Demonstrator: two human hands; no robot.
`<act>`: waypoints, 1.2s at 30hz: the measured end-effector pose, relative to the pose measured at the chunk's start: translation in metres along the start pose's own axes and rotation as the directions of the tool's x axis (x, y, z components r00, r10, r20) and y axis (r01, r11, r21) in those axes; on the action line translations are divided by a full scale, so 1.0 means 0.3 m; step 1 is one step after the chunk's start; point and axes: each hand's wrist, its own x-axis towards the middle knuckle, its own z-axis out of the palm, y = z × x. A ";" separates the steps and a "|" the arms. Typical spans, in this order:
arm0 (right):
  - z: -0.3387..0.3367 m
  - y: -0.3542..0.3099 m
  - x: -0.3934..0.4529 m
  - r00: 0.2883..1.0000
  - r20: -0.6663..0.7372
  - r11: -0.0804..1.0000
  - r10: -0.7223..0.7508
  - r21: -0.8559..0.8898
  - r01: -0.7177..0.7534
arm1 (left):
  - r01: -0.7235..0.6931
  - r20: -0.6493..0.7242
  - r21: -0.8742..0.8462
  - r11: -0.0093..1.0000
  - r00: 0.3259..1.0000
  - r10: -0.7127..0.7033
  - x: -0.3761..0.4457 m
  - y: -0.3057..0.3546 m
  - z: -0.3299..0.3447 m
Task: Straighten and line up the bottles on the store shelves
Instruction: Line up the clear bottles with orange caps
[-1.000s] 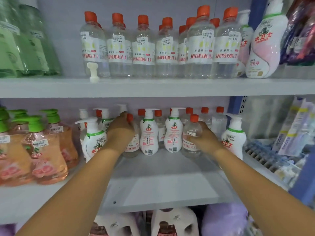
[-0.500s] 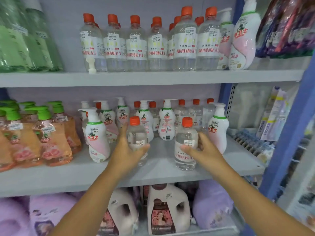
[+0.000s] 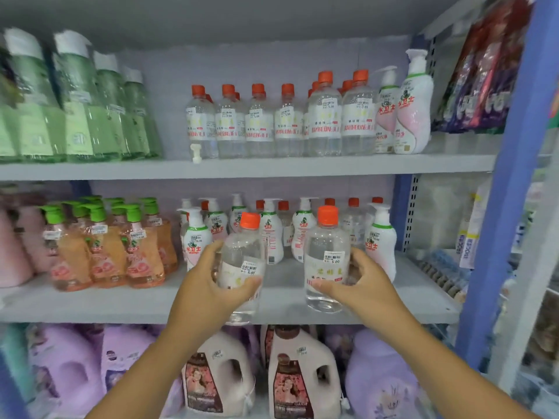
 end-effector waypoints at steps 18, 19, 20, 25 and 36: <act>-0.186 -0.630 0.410 0.958 -0.124 0.966 -0.259 -0.056 0.253 | -0.142 -0.127 0.189 0.972 0.978 0.168 0.574 0.575 -0.193; -0.162 -0.623 0.441 0.962 -0.129 0.970 -0.241 -0.067 0.234 | -0.115 -0.100 0.170 0.979 0.986 0.133 0.610 0.562 -0.174; -0.138 -0.615 0.472 0.964 -0.134 0.971 -0.231 -0.087 0.221 | -0.093 -0.069 0.150 0.984 0.992 0.104 0.644 0.544 -0.154; -0.050 -0.613 0.542 0.965 -0.117 0.953 -0.234 -0.222 0.204 | -0.035 0.027 0.108 0.994 0.999 0.033 0.766 0.454 -0.104; 0.049 -0.650 0.663 0.910 -0.155 0.686 -0.384 -0.708 0.169 | -0.021 0.298 0.431 0.902 0.947 -0.120 0.947 0.496 -0.161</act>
